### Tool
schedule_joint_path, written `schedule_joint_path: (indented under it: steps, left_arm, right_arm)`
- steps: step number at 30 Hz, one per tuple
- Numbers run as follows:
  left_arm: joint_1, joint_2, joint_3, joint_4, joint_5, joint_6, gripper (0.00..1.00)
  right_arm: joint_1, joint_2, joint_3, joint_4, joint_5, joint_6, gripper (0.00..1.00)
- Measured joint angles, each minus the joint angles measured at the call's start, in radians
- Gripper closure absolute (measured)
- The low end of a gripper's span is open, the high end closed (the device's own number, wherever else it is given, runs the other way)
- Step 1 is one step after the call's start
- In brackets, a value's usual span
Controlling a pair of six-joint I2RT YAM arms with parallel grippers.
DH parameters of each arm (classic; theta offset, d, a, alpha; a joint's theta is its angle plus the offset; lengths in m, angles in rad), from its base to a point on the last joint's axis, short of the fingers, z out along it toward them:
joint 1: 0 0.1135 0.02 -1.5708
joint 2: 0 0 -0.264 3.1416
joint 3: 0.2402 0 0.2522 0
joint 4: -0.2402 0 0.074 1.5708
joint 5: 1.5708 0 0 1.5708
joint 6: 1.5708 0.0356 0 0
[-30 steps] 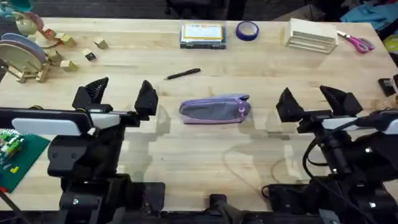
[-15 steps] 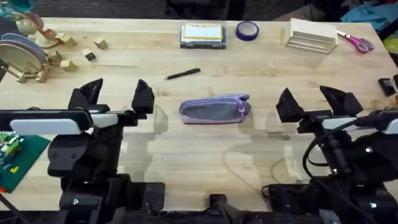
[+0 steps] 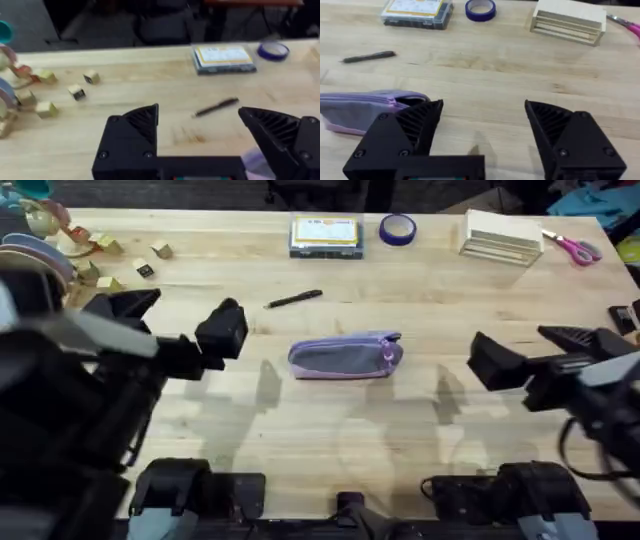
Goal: Unzip the bag, pick up the pens from the table one at a time and place them inside, then zip the bag closed.
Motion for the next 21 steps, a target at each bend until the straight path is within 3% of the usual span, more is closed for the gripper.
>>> schedule_joint_path:
  steps: [5, 12, 21]
  left_arm:
    - [0.0, 0.203, 0.178, -0.133, 0.077, 0.012, 0.008]
    - [0.0, 0.424, 0.379, -0.261, 0.212, 0.089, 0.007]
    - [0.0, 0.509, 0.468, -0.329, 0.292, 0.221, 0.008]
  right_arm:
    - [0.0, 0.156, 0.194, -0.155, -0.006, 0.0, 0.003]
    - [0.0, 0.34, 0.434, -0.346, -0.007, 0.0, 0.003]
    - [0.0, 0.398, 0.519, -0.41, -0.014, 0.0, 0.003]
